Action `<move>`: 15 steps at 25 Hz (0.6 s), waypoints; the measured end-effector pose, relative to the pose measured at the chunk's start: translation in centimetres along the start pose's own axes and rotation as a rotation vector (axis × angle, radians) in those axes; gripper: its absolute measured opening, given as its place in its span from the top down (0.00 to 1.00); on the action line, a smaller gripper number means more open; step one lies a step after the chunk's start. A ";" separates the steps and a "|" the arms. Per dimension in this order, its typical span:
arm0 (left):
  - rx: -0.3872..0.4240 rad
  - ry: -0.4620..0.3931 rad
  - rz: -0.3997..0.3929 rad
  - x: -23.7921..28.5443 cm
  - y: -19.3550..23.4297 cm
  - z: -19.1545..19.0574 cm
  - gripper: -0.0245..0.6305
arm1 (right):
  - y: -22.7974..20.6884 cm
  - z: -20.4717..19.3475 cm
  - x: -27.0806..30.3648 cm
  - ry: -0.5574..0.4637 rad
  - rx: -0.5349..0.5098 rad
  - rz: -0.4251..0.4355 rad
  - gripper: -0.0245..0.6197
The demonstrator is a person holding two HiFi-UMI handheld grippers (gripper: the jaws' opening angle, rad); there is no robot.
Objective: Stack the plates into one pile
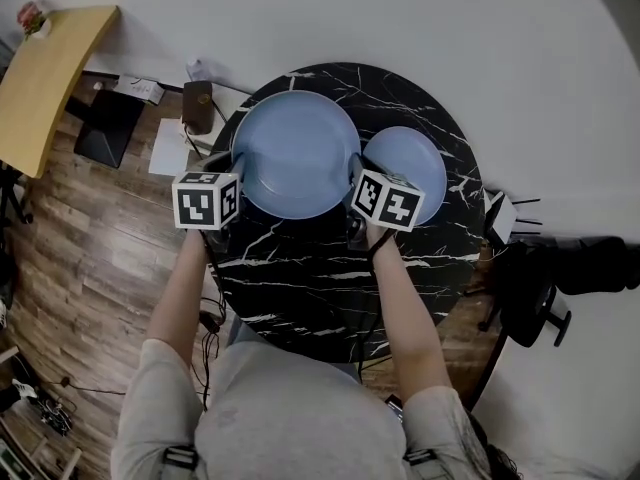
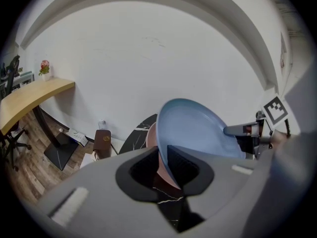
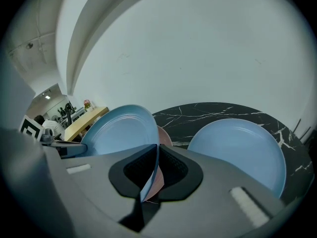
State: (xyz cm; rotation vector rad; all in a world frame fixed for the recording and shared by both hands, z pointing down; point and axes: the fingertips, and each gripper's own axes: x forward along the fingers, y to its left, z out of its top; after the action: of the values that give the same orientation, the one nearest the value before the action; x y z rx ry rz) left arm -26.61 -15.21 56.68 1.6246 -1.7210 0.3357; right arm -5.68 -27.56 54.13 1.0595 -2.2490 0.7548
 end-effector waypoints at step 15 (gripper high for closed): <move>0.030 0.096 0.001 4.2 1.2 -0.8 0.78 | -1.8 -2.1 3.9 0.098 -0.023 -0.057 0.93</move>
State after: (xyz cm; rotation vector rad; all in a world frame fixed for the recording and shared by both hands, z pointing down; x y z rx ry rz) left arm -27.17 -17.65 60.39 1.6030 -1.6522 0.4346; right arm -5.89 -29.10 58.65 1.0479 -2.1317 0.7390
